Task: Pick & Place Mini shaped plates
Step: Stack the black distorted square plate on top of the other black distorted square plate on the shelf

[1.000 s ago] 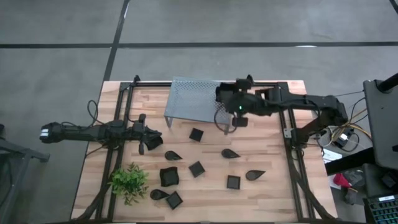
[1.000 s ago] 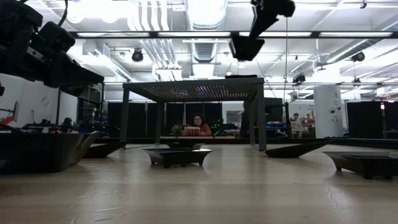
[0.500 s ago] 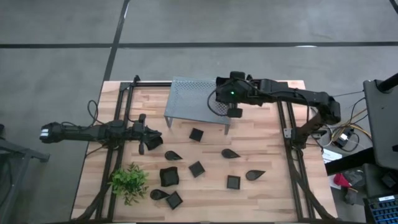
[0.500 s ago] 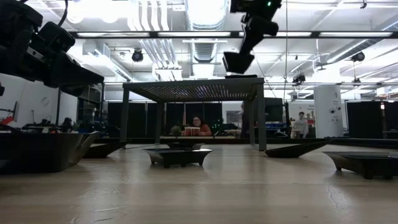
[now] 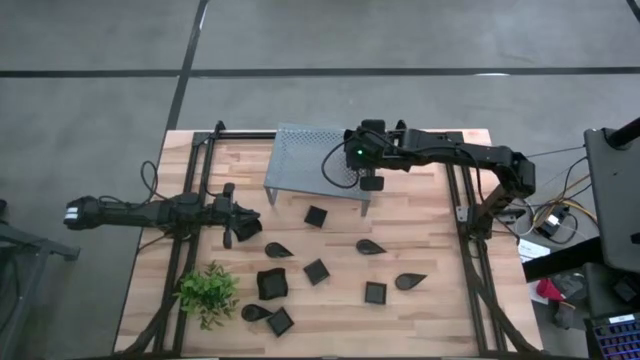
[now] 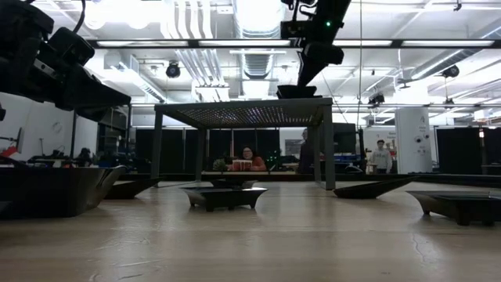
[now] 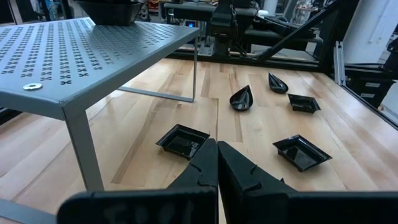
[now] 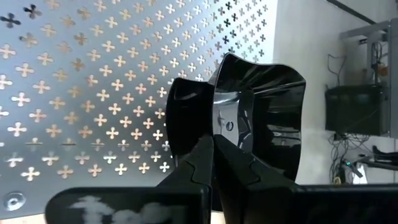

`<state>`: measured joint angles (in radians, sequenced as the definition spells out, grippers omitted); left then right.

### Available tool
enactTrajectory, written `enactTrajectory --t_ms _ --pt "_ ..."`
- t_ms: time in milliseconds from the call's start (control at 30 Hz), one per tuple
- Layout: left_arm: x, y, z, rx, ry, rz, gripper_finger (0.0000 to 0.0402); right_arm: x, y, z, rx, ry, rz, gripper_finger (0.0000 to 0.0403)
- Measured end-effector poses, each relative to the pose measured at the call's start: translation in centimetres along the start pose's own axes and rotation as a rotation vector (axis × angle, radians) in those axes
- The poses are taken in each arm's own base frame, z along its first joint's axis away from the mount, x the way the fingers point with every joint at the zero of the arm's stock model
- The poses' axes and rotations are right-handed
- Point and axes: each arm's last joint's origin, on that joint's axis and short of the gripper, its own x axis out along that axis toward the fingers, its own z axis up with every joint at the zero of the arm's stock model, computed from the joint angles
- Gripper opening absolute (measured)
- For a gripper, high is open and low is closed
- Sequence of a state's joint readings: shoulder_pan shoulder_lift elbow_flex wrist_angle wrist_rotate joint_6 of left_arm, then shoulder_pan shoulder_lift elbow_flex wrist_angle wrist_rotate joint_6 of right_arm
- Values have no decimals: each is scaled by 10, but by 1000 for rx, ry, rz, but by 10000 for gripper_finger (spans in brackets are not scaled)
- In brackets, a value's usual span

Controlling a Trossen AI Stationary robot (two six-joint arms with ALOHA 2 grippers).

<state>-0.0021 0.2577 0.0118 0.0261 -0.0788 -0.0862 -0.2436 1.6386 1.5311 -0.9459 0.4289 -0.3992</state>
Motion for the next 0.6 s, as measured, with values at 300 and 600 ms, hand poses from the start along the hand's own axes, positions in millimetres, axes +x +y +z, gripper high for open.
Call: enactTrajectory --t_ms 300,600 --pt "0 0 0 0 0 0 0 -8 -1 -5 -9 15 -1 9" --pt "0 0 0 0 0 0 0 -7 0 -5 -19 13 26 9"
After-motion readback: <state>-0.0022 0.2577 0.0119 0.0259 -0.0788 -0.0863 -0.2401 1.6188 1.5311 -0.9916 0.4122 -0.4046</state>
